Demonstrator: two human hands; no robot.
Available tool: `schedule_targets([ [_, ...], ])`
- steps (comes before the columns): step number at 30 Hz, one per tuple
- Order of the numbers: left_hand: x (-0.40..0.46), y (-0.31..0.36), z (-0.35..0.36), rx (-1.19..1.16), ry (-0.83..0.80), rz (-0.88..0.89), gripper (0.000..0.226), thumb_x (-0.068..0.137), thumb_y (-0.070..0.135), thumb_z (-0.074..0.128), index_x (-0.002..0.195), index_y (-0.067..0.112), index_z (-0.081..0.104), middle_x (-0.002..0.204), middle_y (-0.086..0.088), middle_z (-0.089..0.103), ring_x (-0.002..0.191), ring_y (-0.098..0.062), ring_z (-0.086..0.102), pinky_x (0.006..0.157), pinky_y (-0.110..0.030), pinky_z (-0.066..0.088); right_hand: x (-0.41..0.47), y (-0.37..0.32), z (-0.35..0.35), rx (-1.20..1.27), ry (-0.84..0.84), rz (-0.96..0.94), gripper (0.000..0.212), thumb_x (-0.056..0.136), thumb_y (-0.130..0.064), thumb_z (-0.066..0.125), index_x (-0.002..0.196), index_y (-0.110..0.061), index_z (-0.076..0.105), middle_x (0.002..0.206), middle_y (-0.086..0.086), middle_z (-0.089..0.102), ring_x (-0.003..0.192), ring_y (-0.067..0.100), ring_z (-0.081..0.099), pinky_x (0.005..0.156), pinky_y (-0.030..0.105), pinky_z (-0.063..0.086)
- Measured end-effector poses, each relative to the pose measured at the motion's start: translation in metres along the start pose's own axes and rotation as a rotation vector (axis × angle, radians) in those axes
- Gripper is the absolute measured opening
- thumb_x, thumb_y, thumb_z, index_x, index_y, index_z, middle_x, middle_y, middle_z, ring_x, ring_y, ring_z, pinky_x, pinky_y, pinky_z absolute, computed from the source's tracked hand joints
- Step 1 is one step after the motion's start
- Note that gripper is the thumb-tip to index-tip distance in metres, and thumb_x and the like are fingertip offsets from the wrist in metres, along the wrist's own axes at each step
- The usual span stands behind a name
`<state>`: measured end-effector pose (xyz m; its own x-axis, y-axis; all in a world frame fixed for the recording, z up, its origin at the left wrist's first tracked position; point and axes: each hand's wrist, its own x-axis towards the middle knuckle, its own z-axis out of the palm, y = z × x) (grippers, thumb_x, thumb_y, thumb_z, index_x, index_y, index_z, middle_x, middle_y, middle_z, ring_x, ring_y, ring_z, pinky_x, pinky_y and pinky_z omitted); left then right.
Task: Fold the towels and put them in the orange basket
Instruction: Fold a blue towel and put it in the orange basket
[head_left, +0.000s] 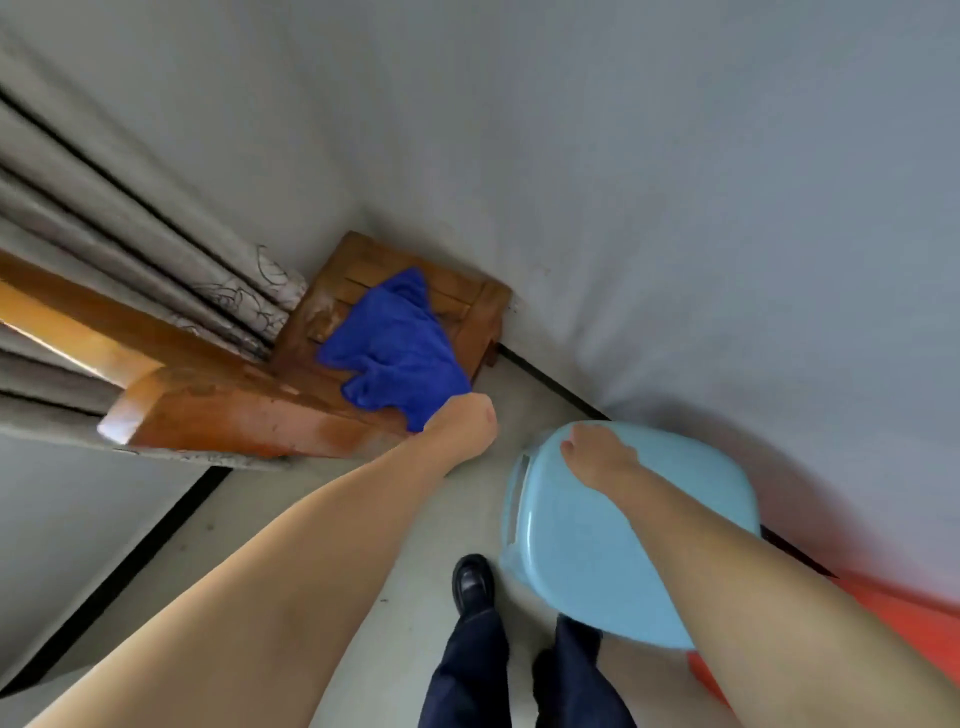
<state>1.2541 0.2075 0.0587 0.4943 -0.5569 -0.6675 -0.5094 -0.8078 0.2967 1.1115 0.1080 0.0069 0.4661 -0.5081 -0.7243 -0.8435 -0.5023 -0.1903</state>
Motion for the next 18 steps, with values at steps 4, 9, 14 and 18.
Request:
schedule_targets([
  [4,0.056,-0.009,0.035,0.028,-0.041,-0.034,0.030,0.094,0.015,0.042,0.118,0.010,0.059,0.123,-0.013,0.059,0.114,-0.029,0.055,0.095,-0.038,0.047,0.041,0.004,0.031,-0.147,0.165,-0.094,0.041,0.099,-0.031,0.031,0.136,-0.018,0.042,0.141,0.007,0.039,0.133,0.024,0.033,0.105,0.040,0.030],
  [9,0.123,-0.044,0.067,0.170,0.266,-0.201,0.056,0.092,0.030,0.052,0.142,0.021,0.028,0.146,-0.010,0.030,0.135,-0.029,0.029,0.105,-0.044,0.032,0.078,0.014,0.089,-0.157,0.321,-0.168,0.041,0.089,-0.032,0.037,0.114,-0.017,0.066,0.133,0.007,0.056,0.136,0.024,0.038,0.107,0.058,0.027],
  [14,0.179,-0.085,0.063,0.068,0.297,-0.406,0.095,0.086,0.052,0.057,0.151,0.024,-0.005,0.159,-0.011,-0.006,0.148,-0.030,-0.002,0.113,-0.058,0.015,0.094,0.026,0.122,-0.130,0.574,-0.257,0.031,0.084,-0.032,0.042,0.090,-0.019,0.069,0.123,0.003,0.063,0.130,0.023,0.037,0.109,0.061,0.014],
  [18,0.204,-0.096,0.067,-0.031,0.212,-0.461,0.109,0.082,0.046,0.066,0.149,0.026,-0.018,0.159,-0.011,-0.012,0.147,-0.031,-0.002,0.107,-0.058,0.030,0.097,0.026,0.127,-0.117,0.655,-0.276,0.028,0.083,-0.030,0.043,0.089,-0.020,0.068,0.121,0.002,0.063,0.130,0.022,0.038,0.110,0.061,0.016],
])
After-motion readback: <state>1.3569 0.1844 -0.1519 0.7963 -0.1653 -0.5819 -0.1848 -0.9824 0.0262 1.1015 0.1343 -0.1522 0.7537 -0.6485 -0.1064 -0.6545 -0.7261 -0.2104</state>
